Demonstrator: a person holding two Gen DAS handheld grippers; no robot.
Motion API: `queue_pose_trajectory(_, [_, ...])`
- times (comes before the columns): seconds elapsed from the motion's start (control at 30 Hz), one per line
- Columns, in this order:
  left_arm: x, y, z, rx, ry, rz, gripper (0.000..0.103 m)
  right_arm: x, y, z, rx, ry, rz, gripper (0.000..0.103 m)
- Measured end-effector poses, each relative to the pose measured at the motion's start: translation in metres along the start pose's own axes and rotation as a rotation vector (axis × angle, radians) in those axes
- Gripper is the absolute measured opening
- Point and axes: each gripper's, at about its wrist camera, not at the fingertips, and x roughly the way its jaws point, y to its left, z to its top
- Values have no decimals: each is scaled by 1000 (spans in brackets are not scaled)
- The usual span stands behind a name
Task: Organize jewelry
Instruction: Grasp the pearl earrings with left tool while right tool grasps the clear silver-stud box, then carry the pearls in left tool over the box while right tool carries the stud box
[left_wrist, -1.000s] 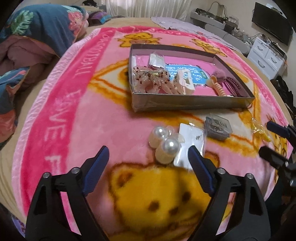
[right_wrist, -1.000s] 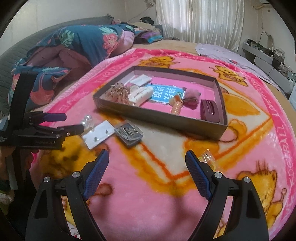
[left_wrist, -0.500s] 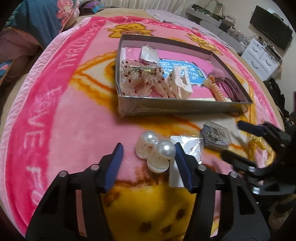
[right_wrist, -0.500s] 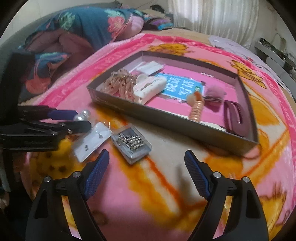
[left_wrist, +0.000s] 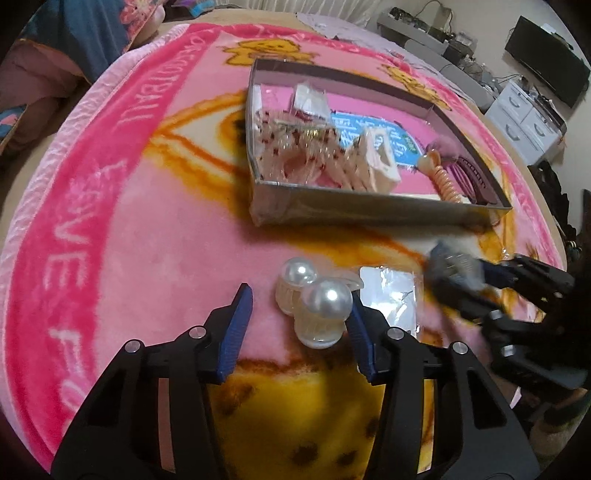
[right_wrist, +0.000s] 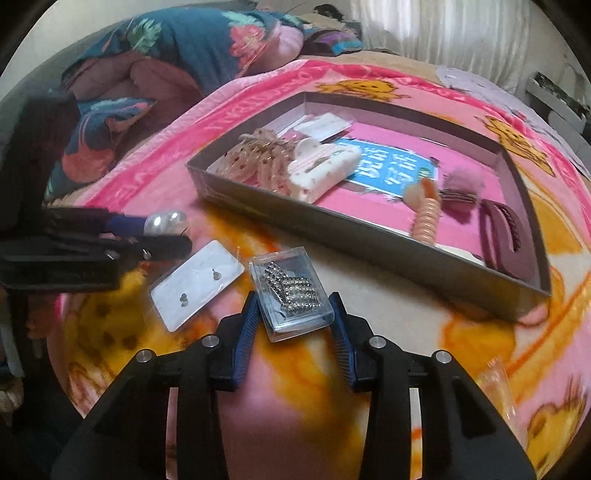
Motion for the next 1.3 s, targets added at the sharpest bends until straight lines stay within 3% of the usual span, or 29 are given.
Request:
queue_pose_trajectory(0.1, [-2,-1,1,5,-15,-1,27,-16,-11,-3,53,-36,-5,37])
queue_pose_trajectory(0.73, [-73,-25,11,46,-198,19,27,-92,-62,0,200,-239,-65,37])
queue_pose_trajectory(1.3, [-59,-86,55,137,-231,-24,27,-110,-90,5,229,-307,-170,37])
